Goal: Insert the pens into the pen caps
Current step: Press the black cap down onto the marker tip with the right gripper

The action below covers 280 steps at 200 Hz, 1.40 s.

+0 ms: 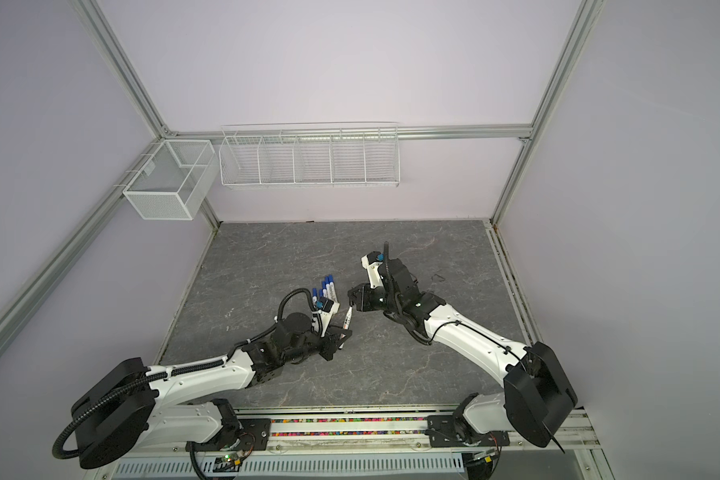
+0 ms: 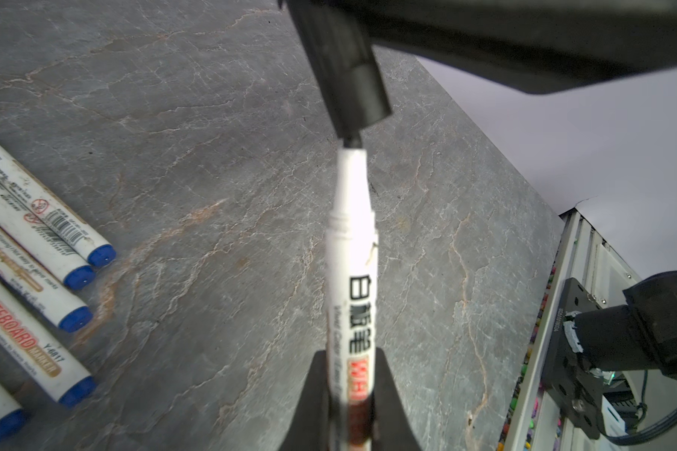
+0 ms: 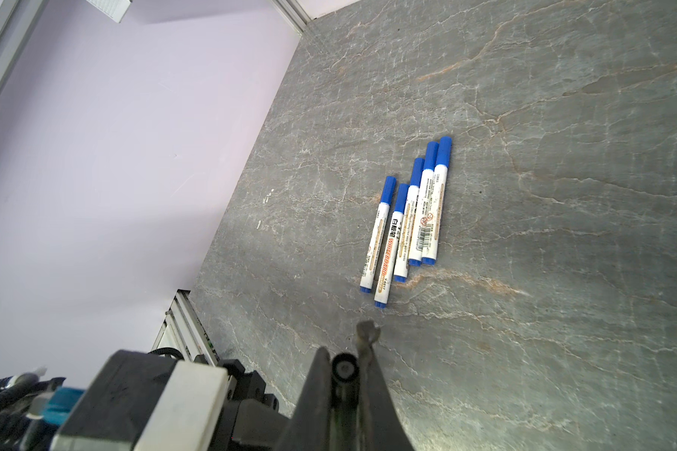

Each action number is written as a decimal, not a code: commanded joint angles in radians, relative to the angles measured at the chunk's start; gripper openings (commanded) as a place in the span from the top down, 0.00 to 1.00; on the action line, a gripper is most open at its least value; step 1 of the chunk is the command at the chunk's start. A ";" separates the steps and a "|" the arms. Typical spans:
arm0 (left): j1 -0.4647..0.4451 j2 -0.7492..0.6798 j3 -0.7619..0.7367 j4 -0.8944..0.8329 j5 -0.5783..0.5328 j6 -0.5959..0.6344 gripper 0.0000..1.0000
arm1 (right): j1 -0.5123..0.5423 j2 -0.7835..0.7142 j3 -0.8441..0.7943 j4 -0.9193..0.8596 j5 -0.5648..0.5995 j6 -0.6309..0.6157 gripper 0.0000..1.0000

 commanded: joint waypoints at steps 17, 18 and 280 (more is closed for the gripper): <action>-0.006 0.005 0.026 0.044 -0.010 0.000 1.00 | 0.004 -0.029 -0.030 -0.013 -0.080 -0.010 0.94; -0.006 0.004 0.026 0.045 -0.011 0.000 1.00 | 0.004 -0.029 -0.030 -0.014 -0.081 -0.009 0.94; -0.004 -0.041 0.058 0.087 -0.012 0.070 1.00 | 0.029 0.041 -0.044 -0.407 -0.549 -0.273 0.94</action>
